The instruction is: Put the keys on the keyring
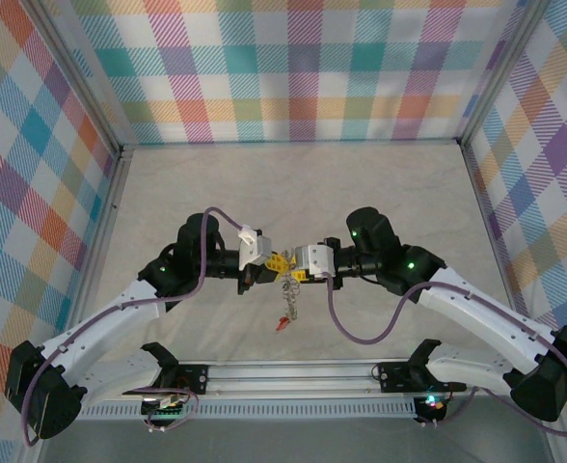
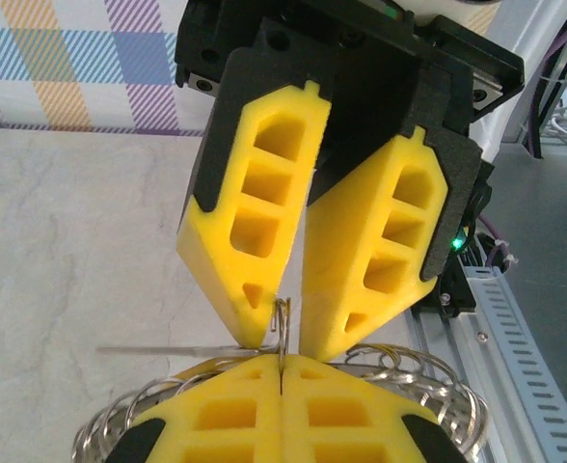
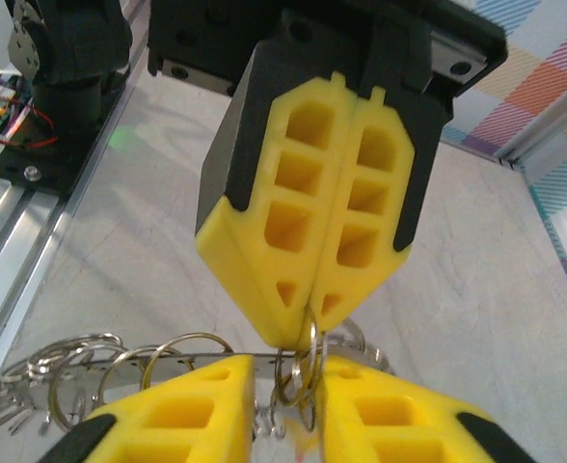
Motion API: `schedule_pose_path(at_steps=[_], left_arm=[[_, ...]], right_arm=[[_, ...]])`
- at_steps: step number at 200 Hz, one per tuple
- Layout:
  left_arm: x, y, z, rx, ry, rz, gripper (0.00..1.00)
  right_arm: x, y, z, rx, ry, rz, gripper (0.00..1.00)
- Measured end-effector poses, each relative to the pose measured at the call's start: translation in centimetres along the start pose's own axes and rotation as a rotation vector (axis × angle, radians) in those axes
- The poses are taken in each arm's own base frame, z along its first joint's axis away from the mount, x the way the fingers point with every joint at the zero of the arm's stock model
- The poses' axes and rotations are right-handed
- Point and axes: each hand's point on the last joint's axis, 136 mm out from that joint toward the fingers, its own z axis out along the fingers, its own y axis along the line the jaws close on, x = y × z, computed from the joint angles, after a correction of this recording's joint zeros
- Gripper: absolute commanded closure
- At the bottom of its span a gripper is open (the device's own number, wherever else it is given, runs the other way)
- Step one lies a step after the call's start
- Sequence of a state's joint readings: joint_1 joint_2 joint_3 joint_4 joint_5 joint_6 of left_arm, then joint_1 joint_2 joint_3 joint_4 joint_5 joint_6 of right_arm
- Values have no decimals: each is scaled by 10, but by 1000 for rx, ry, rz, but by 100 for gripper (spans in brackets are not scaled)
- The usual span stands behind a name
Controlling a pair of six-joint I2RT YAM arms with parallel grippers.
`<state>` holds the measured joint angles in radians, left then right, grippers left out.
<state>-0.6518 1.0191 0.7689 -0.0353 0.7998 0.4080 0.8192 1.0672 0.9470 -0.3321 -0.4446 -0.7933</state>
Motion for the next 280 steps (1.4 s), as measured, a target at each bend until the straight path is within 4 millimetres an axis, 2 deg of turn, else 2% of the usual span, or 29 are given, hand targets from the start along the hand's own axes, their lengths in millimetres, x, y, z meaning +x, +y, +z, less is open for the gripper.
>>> schedule_pose_path(at_steps=[35,65,81,100,111,128,159,206,216,235,270,280], left_arm=[[2,-1,0,-1,1,0,100],[4,-1,-1,-4,2,3,100],[4,-1,-1,-3,3,5,79],[6,-4,-2,5,11,11,66],[6,-6,-5,2,21,13,61],[6,-6,-7,0,52,20,61],[5,-1,-4,14,110,12,64],[19,1,1,28,160,-12,73],[20,1,1,25,165,-9,79],[21,1,-1,17,174,5,100],[16,2,-7,-24,172,56,100],[14,3,-9,-35,171,64,100]], right_arm=[[2,-1,2,-3,3,15,90],[3,-1,3,-1,8,28,100],[3,-1,3,0,10,29,100],[5,0,4,-9,18,30,100],[9,2,6,-27,36,40,100],[12,5,9,-55,62,47,100],[9,4,11,-71,57,48,100],[11,5,16,-88,56,64,100],[11,5,16,-88,56,67,100],[12,5,16,-90,60,83,100],[7,3,17,-84,39,101,100],[6,1,17,-79,34,102,92]])
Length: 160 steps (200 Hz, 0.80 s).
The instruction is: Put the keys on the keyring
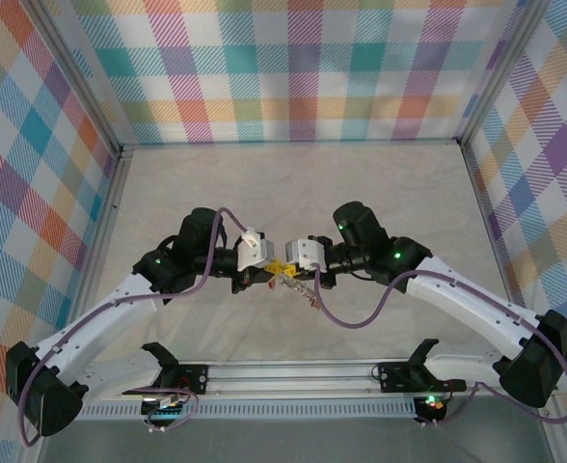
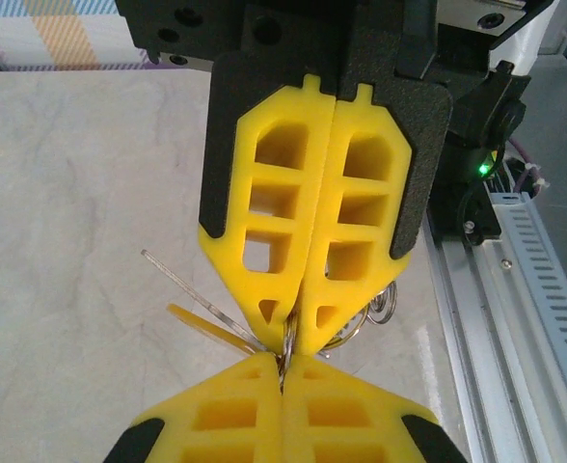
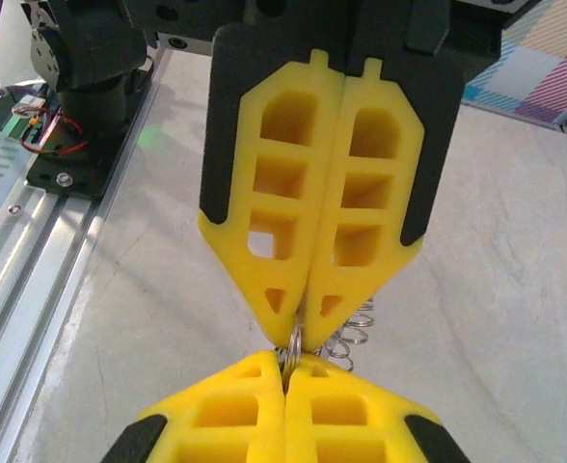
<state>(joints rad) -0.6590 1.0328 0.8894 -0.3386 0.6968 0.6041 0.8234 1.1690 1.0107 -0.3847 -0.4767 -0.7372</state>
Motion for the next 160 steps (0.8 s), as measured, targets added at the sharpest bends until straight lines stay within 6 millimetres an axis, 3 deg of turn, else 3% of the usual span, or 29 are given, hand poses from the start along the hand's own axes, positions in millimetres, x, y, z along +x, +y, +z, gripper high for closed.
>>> schedule_pose_path(at_steps=[19,65,135,160], left_arm=[[-1,0,-1,-8,-1,12,100],[1,-2,0,3,1,14,100],[0,-5,1,21,-23,25,100],[-3,-4,1,19,-36,35,100]], right_arm=[[-1,-1,0,7,-3,4,83],[-1,-1,-4,37,-18,-12,79],[-1,2,-8,41,-22,-16,75],[0,2,-6,36,-20,-14,79]])
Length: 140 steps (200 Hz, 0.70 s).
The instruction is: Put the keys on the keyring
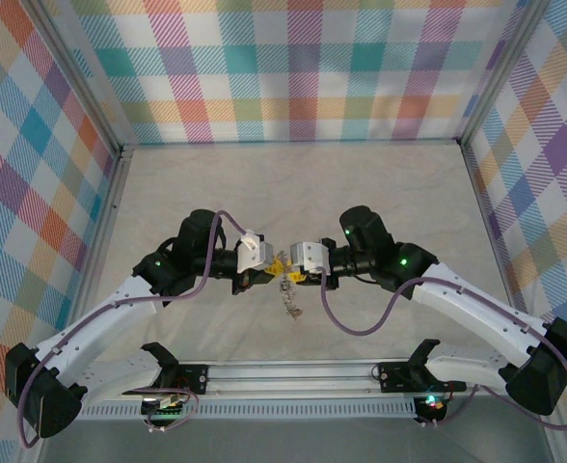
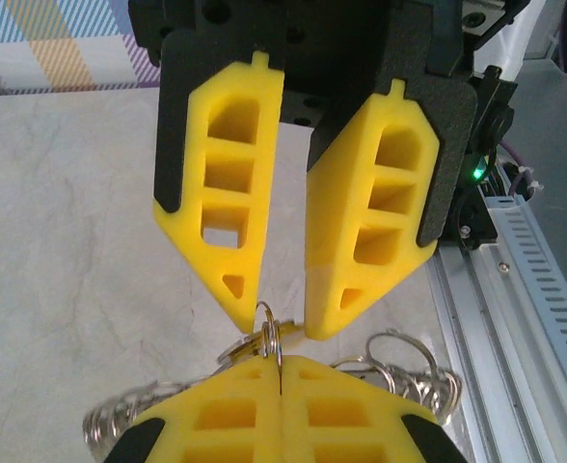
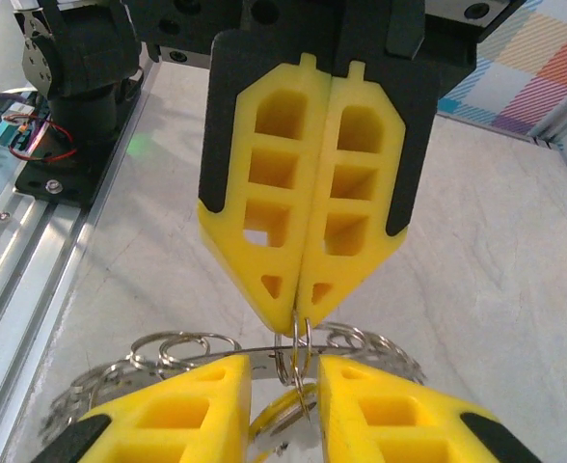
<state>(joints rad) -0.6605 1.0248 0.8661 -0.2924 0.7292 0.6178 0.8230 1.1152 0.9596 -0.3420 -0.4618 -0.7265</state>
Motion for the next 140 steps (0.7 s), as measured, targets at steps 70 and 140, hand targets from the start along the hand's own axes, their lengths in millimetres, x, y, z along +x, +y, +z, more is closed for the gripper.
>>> schedule_pose_path(at_steps=[70,140], left_arm=[[-2,-1,0,7,-9,1,100],[-5,-2,1,15,-33,-22,100]], right_arm=[[11,5,1,-15,28,-20,79],[13,7,0,-6,26,-51,91]])
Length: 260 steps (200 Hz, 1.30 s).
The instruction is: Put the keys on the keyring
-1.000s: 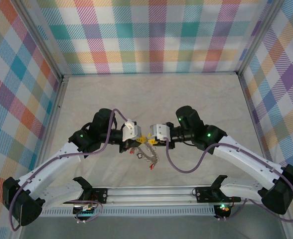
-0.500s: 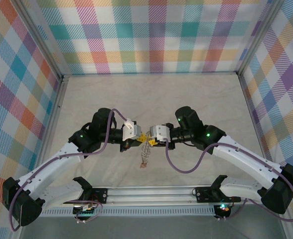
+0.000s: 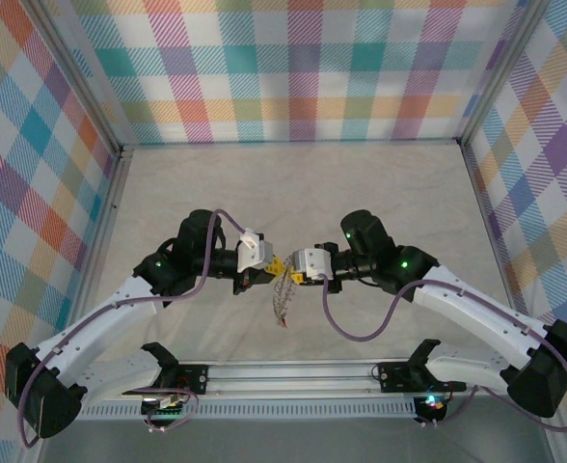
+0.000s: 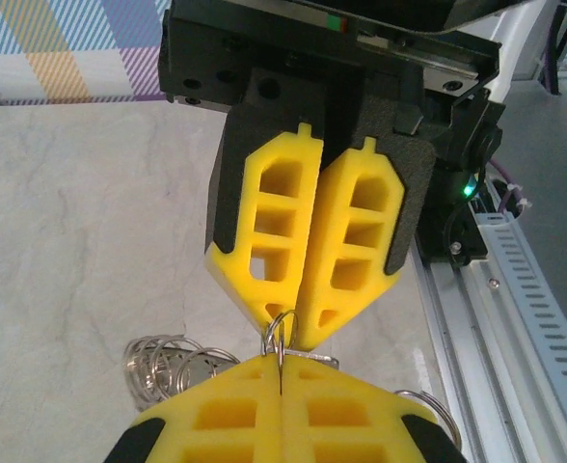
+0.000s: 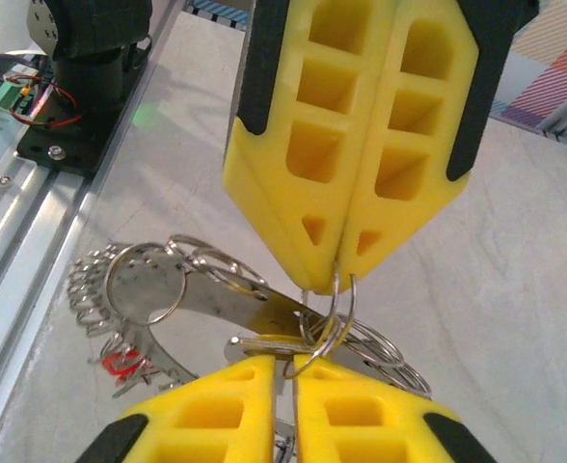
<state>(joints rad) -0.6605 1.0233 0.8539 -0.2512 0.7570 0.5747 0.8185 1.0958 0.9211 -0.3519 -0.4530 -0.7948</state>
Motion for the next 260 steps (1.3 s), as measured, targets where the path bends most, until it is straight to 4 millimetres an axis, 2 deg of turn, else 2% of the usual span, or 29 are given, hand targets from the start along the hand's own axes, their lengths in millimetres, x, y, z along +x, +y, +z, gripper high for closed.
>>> schedule_pose_path(at_steps=[43,112,139,160,237,260], left_arm=[[-1,-1,0,11,-7,-21,100],[-3,-1,1,11,-20,-49,100],[-1,-1,2,12,-21,-52,100],[-1,0,2,8,-24,-47,100],[-1,-1,2,10,-25,-44,100],[-1,-1,2,11,-25,-44,100]], right_arm=[[4,-4,2,42,15,-42,100],[3,-4,7,72,40,-138,100],[5,-3,9,81,42,-151,85],[5,-1,5,95,32,-156,80],[-4,-5,-12,162,-17,-127,70],[-6,-6,-13,159,-35,-111,69]])
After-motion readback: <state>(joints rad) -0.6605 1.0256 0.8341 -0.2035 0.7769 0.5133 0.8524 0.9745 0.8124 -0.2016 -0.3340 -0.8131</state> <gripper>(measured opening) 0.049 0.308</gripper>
